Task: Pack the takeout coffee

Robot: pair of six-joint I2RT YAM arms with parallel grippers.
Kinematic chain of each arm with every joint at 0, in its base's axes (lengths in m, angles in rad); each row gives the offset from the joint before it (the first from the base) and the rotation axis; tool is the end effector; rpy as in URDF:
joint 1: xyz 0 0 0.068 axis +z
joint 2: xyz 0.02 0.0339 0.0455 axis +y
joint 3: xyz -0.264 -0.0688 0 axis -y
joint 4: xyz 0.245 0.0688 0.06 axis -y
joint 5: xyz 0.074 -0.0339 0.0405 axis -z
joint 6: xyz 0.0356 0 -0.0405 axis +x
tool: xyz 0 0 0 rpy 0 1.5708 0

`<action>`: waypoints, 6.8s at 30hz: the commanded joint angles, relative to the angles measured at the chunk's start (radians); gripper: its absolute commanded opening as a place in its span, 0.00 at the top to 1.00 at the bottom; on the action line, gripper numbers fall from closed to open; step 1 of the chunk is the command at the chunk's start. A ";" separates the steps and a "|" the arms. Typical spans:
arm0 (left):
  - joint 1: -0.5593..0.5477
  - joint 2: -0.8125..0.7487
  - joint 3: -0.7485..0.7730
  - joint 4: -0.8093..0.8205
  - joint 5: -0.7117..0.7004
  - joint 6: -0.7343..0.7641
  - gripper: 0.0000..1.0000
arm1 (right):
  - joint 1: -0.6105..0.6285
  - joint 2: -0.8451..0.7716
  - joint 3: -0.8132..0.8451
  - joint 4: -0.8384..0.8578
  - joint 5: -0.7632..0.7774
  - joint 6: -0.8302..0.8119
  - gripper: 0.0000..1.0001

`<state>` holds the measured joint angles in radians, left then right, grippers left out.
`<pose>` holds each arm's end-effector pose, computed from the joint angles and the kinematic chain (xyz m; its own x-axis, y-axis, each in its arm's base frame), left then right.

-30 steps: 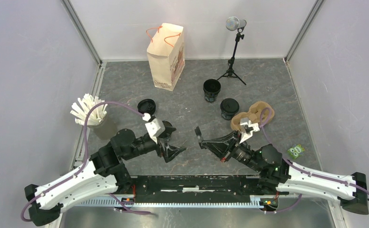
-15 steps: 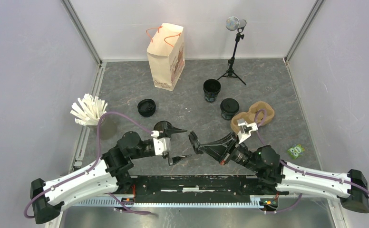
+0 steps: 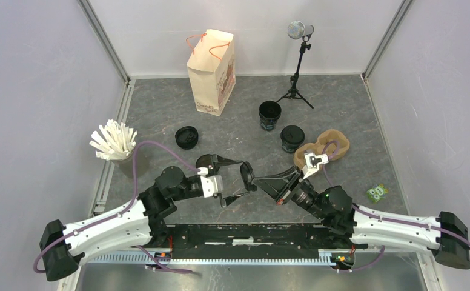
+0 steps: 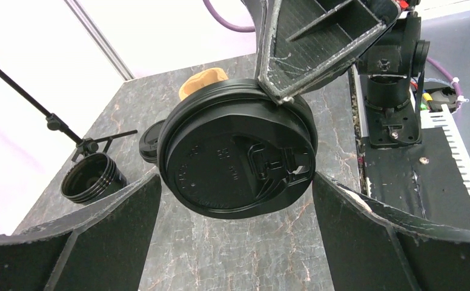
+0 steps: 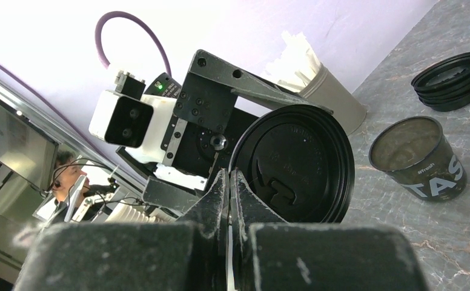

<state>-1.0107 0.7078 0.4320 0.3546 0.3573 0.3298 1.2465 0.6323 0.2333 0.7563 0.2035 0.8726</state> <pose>0.0843 -0.1579 0.2846 0.3566 0.0024 -0.9343 0.9126 0.2130 0.3489 0.0572 0.1476 0.2677 -0.5932 0.5896 -0.5481 -0.6433 0.0620 0.7631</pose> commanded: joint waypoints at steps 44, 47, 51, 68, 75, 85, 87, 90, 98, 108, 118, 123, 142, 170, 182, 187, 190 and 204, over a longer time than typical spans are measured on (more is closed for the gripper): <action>-0.004 0.094 0.063 -0.002 -0.004 0.061 0.18 | 0.005 -0.009 -0.081 0.068 0.108 0.087 0.91; -0.004 0.093 0.073 -0.037 -0.025 0.057 0.18 | 0.005 -0.017 -0.080 0.057 0.108 0.082 0.82; -0.003 0.075 0.085 -0.109 -0.087 0.036 0.17 | 0.005 -0.045 -0.073 -0.009 0.135 0.067 0.61; 0.049 0.055 0.463 -0.949 -0.655 -0.192 0.19 | 0.005 -0.207 -0.083 -0.295 0.283 -0.071 0.22; 0.123 0.156 0.533 -1.095 -0.632 -0.232 0.15 | 0.005 -0.239 -0.063 -0.385 0.292 -0.102 0.02; 0.335 0.330 0.614 -1.158 -0.437 -0.252 0.12 | 0.006 -0.339 -0.053 -0.482 0.314 -0.143 0.02; 0.353 0.377 0.636 -1.184 -0.419 -0.248 0.12 | 0.005 -0.365 -0.053 -0.498 0.327 -0.150 0.02; 0.358 0.422 0.659 -1.199 -0.384 -0.256 0.11 | 0.005 -0.393 -0.052 -0.521 0.345 -0.157 0.02; 0.358 0.489 0.662 -1.201 -0.374 -0.269 0.10 | 0.006 -0.418 -0.037 -0.555 0.358 -0.180 0.02; 0.358 0.519 0.648 -1.210 -0.391 -0.256 0.06 | 0.005 -0.436 -0.052 -0.552 0.368 -0.179 0.02; 0.358 0.553 0.662 -1.252 -0.401 -0.247 0.06 | 0.006 -0.444 -0.051 -0.562 0.373 -0.180 0.02; 0.358 0.556 0.669 -1.262 -0.403 -0.245 0.05 | 0.005 -0.445 -0.052 -0.564 0.373 -0.176 0.02; 0.358 0.594 0.680 -1.240 -0.415 -0.223 0.06 | 0.005 -0.447 -0.059 -0.566 0.376 -0.177 0.02; 0.573 0.535 0.576 -1.100 -0.428 -0.499 0.19 | 0.028 0.652 0.238 -0.415 -0.052 -0.315 0.64; 0.581 0.647 0.540 -1.069 -0.330 -0.479 0.39 | 0.052 0.863 0.353 -0.408 -0.010 -0.311 0.52; 0.580 0.648 0.542 -1.069 -0.293 -0.472 0.56 | 0.055 0.929 0.398 -0.448 0.059 -0.331 0.55; 0.581 0.651 0.540 -1.060 -0.257 -0.472 0.62 | 0.054 0.947 0.403 -0.452 0.095 -0.339 0.57; 0.579 0.624 0.503 -0.990 -0.072 -0.549 0.79 | 0.050 0.898 0.351 -0.442 0.173 -0.360 0.93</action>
<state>-0.4332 1.3628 0.9577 -0.6991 0.1993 -0.1558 1.2953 1.5799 0.6018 0.3046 0.3279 0.5289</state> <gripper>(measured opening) 0.211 0.109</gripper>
